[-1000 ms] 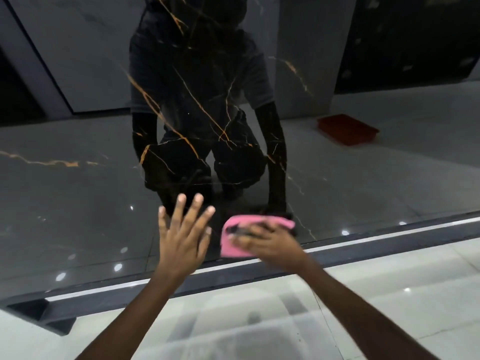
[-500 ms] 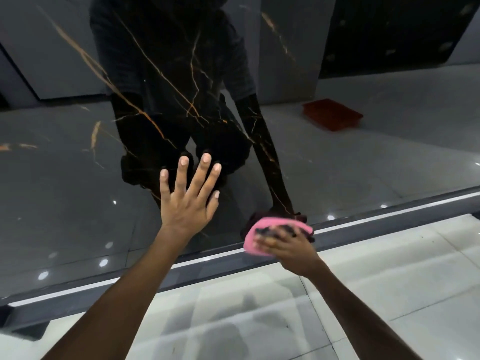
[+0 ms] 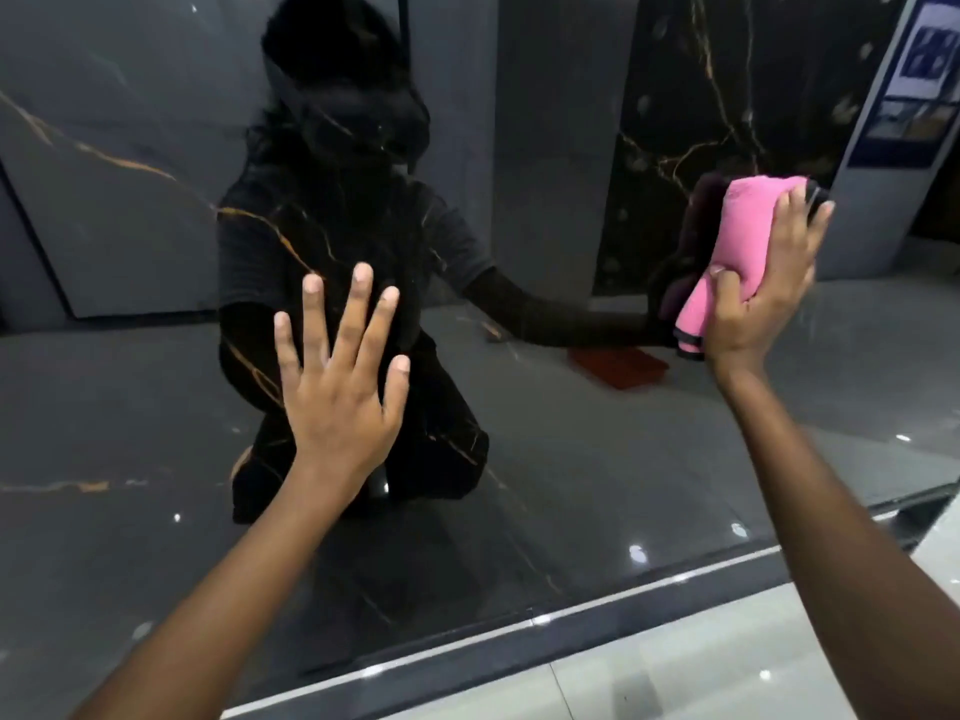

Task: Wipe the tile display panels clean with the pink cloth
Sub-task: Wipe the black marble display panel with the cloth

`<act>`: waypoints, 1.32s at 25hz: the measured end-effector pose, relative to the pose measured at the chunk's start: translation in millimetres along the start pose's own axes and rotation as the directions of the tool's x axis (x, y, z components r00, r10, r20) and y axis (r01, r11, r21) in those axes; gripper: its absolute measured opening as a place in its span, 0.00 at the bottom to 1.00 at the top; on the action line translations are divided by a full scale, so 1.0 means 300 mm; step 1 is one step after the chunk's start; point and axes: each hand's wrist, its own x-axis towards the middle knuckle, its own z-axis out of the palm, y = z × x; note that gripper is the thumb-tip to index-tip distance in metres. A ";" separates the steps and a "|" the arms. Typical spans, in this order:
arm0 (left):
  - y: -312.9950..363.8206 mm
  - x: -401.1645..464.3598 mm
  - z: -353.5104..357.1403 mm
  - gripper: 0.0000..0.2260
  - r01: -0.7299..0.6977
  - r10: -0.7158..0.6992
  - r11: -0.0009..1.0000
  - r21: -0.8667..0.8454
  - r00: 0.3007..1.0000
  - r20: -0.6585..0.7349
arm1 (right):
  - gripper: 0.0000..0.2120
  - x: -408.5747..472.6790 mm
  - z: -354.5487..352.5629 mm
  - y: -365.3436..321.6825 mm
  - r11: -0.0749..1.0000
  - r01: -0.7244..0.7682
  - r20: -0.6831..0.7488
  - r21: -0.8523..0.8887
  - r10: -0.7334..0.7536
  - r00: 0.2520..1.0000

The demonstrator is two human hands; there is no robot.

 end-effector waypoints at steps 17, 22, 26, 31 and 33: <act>-0.017 0.471 -0.162 0.25 0.057 -0.062 0.994 -0.093 0.997 -0.051 | 0.38 0.553 -0.029 -0.265 0.981 -0.170 0.110 0.091 0.160 0.981; -0.086 0.490 -0.112 0.26 0.017 -0.016 0.995 0.093 1.000 -0.020 | 0.38 0.176 0.105 -0.508 0.946 0.309 0.159 0.098 -0.321 0.934; -0.098 0.463 -0.115 0.25 -0.029 0.029 0.995 0.091 1.000 -0.007 | 0.32 -0.145 0.109 -0.550 0.360 0.884 0.446 0.298 -0.871 0.204; -0.105 0.751 -0.193 0.25 -0.018 0.011 0.999 -0.045 0.988 -0.154 | 0.36 0.513 0.081 -0.477 0.925 0.377 0.209 0.044 -0.377 0.902; -0.147 0.903 -0.209 0.25 0.036 -0.038 0.999 -0.013 0.988 -0.148 | 0.34 0.784 0.029 -0.429 0.994 -0.083 0.071 0.077 0.077 0.995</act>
